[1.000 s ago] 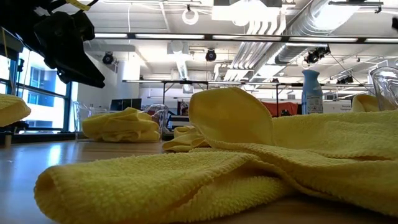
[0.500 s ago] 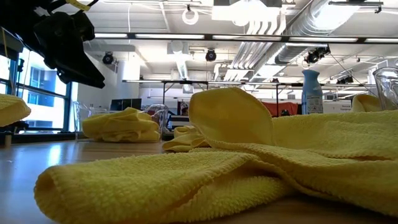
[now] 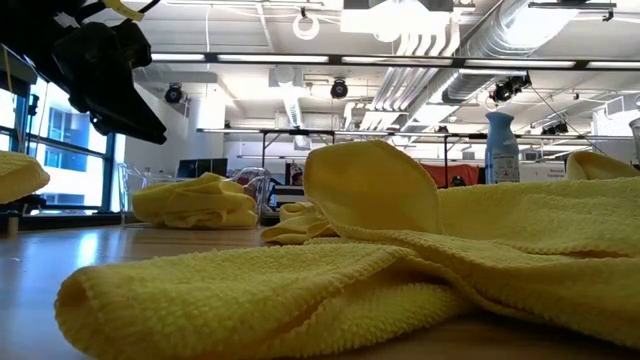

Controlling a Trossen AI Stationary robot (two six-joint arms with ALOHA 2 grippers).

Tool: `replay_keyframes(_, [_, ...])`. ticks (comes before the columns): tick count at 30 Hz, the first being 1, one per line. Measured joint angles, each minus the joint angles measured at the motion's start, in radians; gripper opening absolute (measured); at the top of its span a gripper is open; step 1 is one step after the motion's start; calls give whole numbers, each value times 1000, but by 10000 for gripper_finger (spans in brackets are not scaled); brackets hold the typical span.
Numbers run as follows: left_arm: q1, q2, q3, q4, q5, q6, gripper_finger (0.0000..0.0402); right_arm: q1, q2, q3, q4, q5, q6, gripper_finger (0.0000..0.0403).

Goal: Sort microfiber towel by color & place in baskets
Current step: Put the orange towel into the bottom transparent bin

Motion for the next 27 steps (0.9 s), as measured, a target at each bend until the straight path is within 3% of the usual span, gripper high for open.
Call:
replay_keyframes(12, [0,0,0,1,0,-8,136,-6,-17,33,68,58,-21,209])
replay_keyframes(27, [0,0,0,1,0,-8,136,10,-259,79,-54,215,-66,209])
